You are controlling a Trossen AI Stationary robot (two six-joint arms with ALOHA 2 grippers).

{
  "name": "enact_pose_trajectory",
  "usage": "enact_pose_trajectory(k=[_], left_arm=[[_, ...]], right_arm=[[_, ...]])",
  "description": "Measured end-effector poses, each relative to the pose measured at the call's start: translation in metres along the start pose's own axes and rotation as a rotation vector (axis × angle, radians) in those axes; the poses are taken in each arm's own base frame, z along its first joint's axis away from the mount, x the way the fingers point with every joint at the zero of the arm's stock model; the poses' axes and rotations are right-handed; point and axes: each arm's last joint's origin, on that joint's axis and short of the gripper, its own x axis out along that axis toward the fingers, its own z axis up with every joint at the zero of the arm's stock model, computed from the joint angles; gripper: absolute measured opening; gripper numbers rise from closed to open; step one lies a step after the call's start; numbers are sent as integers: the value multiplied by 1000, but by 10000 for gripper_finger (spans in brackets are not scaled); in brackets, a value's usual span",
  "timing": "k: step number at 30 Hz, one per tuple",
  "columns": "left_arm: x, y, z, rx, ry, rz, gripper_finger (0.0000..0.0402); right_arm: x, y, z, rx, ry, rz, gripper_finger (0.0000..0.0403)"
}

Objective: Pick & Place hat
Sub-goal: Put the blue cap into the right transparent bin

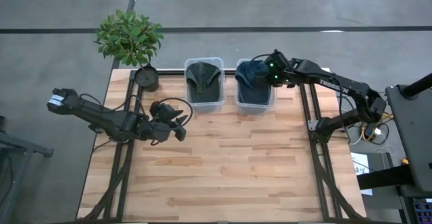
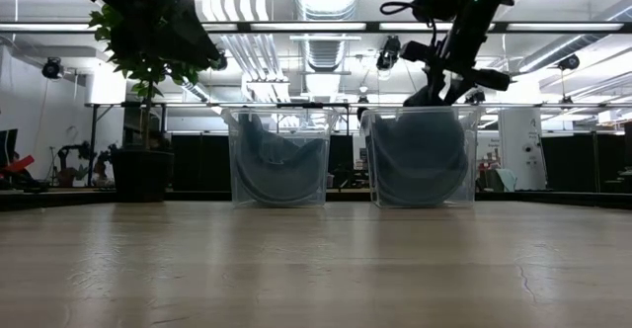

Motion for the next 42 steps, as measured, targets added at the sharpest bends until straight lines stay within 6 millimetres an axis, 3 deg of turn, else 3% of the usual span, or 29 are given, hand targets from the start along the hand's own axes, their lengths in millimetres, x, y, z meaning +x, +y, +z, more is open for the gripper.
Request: enact_pose_trajectory(k=[6, 13, 17, 23, 26, 31, 42], left_arm=[[0, 0, 0, 14, 0, 0, 124], [0, 0, 0, 13, -1, -1, 124], [0, 0, 0, 13, -1, -1, 124], [0, 0, 0, 11, -1, -1, 124], [0, 0, 0, 8, -3, -2, 124], [0, 0, 1, 7, -3, -2, 124], [0, 0, 1, 3, -4, -4, 124]], right_arm=[[-9, -3, -3, -33, 45, 36, 120], [-34, -16, -8, -22, 61, 4, 113], [-53, -16, -2, -63, -40, 21, 102], [-72, 5, 11, -193, -208, 90, 74], [-63, 14, 16, -238, -195, 63, 52], [-31, 21, 20, -301, -87, -39, 14], [35, 23, 27, -348, 52, -198, 8]])
